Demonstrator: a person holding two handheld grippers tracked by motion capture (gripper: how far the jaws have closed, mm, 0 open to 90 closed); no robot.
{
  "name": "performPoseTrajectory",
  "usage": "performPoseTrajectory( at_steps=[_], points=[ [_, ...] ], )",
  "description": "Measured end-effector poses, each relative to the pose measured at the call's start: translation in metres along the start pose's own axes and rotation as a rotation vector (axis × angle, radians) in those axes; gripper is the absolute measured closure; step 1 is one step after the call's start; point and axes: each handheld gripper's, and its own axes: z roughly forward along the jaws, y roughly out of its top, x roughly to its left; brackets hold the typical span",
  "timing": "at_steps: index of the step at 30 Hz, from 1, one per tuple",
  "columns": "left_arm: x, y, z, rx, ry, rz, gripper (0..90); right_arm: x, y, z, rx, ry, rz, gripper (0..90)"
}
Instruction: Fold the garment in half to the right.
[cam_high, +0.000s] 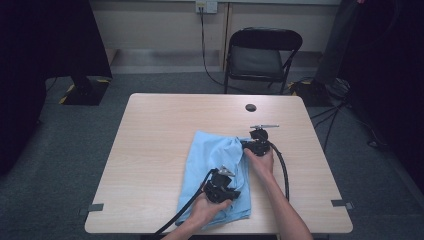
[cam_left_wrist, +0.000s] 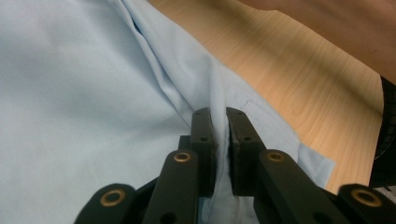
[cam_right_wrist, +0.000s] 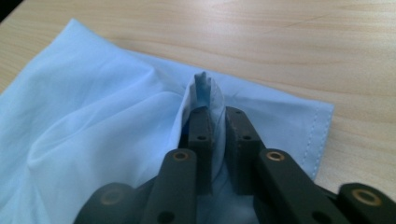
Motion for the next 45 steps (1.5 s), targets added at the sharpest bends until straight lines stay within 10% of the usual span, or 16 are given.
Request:
performPoseTrajectory(
  at_steps=[9, 15, 23, 32, 41, 45],
  points=[
    [-0.001, 0.003, -0.011, -0.027, -0.027, 0.007, 49.6, 0.000, 0.005, -0.017, 0.004, -0.067, -0.024, 56.3],
    [0.000, 0.018, -0.059, -0.169, -0.027, 0.049, 32.6, -0.008, 0.015, -0.044, -0.023, -0.127, -0.002, 34.9],
    [0.065, 0.025, -0.109, -0.316, 0.101, -0.068, 32.2, -0.006, 0.030, -0.064, -0.099, -0.093, 0.013, 32.0],
    [0.156, 0.018, -0.083, -0.321, 0.232, -0.266, 43.0, 0.009, 0.026, -0.021, 0.012, -0.013, 0.002, 37.4],
    [0.177, 0.007, -0.058, -0.259, 0.219, -0.349, 40.4, -0.003, 0.008, -0.010, 0.057, -0.027, 0.008, 64.7],
    [0.174, 0.004, -0.056, -0.261, 0.205, -0.339, 63.6, -0.006, 0.006, -0.012, 0.053, -0.059, -0.014, 81.9]
  ],
)
